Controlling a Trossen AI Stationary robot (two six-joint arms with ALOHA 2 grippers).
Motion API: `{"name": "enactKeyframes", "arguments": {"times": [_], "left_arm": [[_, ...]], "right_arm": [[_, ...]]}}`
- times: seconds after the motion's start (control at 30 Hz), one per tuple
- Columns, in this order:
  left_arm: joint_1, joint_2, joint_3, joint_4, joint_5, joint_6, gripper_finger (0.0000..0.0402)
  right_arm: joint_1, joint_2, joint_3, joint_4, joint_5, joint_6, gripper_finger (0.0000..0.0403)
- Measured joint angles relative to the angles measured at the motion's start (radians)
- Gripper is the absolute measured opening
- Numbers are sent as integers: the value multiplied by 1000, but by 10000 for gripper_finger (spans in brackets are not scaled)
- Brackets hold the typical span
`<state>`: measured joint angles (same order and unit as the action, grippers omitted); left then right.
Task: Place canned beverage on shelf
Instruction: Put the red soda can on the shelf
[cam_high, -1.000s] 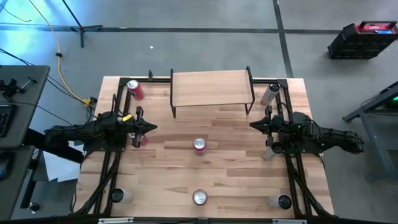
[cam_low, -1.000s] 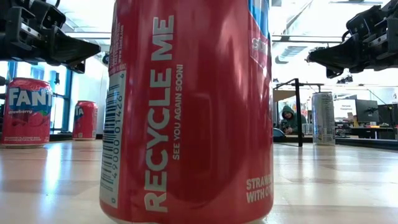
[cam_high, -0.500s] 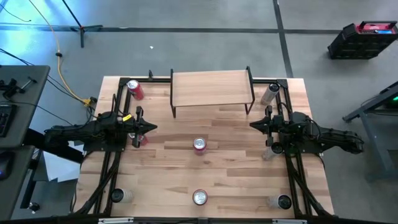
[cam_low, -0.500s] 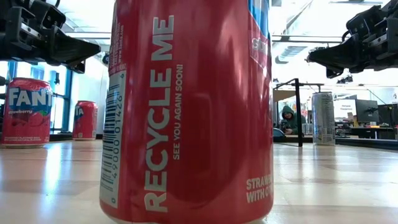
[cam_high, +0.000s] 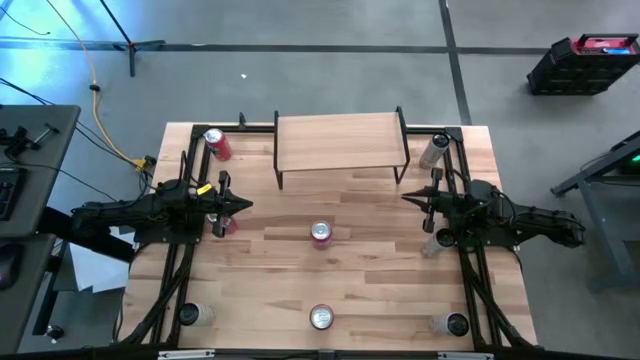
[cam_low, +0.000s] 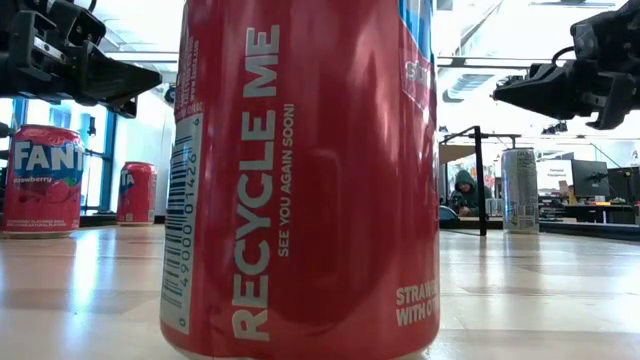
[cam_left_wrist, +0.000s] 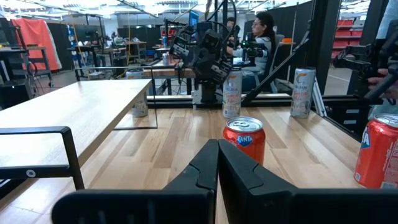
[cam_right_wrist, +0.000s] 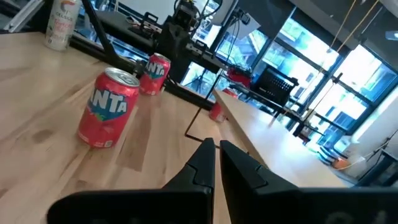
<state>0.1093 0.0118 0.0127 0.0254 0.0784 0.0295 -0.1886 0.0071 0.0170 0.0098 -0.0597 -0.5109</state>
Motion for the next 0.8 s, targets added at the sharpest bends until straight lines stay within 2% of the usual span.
{"name": "enactKeyframes", "arguments": {"times": [0.23, 0.43, 0.67, 0.8], "left_arm": [[0, 0, 0, 0, 0, 0, 3], [0, 0, 0, 0, 0, 0, 3], [0, 0, 0, 0, 0, 0, 3], [0, 0, 0, 0, 0, 0, 3]], "right_arm": [[0, 0, 0, 121, -36, 84, 9], [0, 1, 0, 237, -55, 364, 9], [0, 0, 0, 551, -14, 683, 9], [8, 32, 1, 628, -24, 821, 9]]}}
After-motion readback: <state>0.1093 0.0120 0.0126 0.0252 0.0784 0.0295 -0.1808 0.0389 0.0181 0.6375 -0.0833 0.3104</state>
